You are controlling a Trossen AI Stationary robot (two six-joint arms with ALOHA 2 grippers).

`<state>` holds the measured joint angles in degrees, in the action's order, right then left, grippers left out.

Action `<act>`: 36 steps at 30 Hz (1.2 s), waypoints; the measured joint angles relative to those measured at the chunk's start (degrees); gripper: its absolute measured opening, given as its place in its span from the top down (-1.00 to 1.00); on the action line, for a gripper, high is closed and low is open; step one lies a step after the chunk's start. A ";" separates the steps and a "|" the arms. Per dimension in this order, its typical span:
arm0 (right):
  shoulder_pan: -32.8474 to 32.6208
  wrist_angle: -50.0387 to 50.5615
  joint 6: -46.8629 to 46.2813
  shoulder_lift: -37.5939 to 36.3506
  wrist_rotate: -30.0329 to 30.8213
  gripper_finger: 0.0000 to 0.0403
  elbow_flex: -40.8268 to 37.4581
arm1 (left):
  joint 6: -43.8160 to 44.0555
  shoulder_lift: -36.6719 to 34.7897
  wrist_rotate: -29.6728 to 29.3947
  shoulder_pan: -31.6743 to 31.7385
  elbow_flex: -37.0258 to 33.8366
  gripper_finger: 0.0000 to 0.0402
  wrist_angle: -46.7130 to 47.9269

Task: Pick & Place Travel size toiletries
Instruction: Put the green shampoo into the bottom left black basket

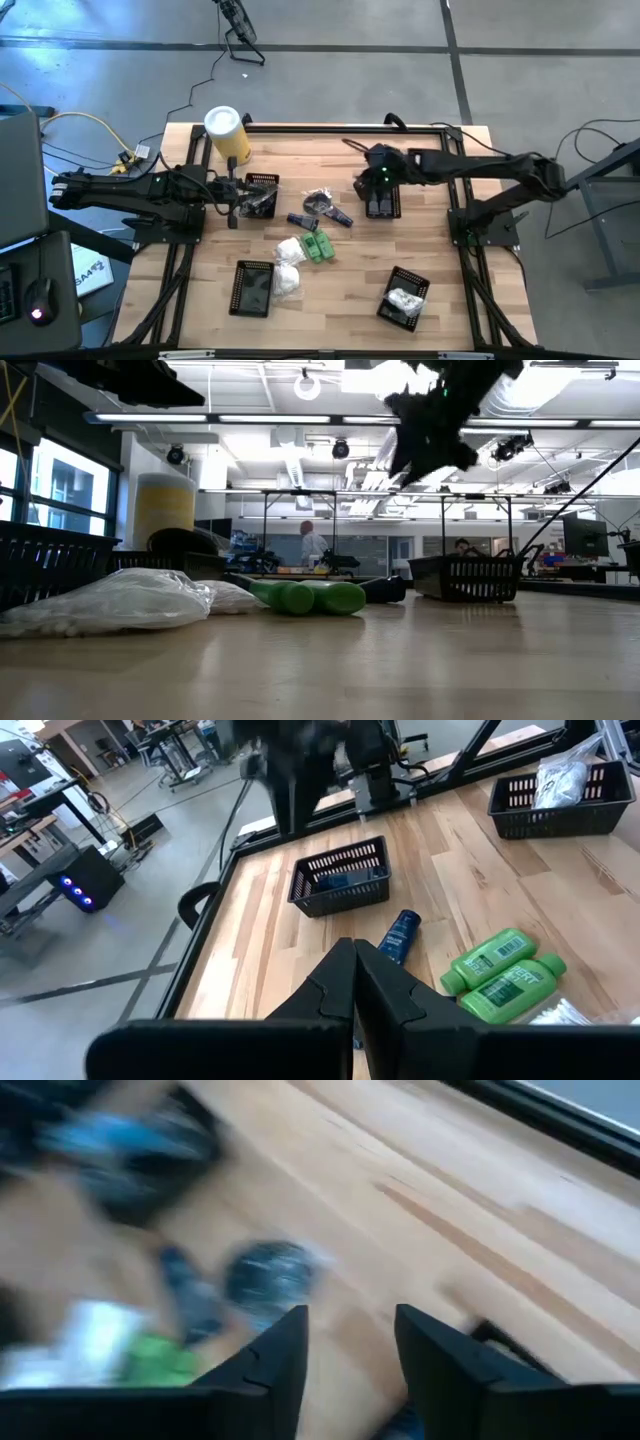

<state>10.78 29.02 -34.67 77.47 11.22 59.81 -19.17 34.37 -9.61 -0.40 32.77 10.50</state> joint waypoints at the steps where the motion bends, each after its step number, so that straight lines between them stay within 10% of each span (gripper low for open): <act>1: -0.51 -2.19 0.00 -0.75 -1.05 0.32 -0.02 | -0.01 0.00 0.00 0.00 0.00 1.00 0.02; 13: -9.01 -26.32 -0.23 -2.58 -0.48 0.66 -0.04 | -0.01 0.00 0.00 0.00 0.00 1.00 0.09; 20: -13.54 -26.31 -3.24 -2.36 6.60 0.96 -0.06 | -0.01 0.00 -0.02 0.00 0.00 1.00 0.11; 36: -20.76 -24.36 -5.33 -0.27 11.40 0.99 3.43 | -0.01 0.00 -0.02 0.00 0.00 1.00 0.06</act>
<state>-9.98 4.66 -40.00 77.21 22.61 63.24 -19.18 34.37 -9.63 -0.40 32.77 10.56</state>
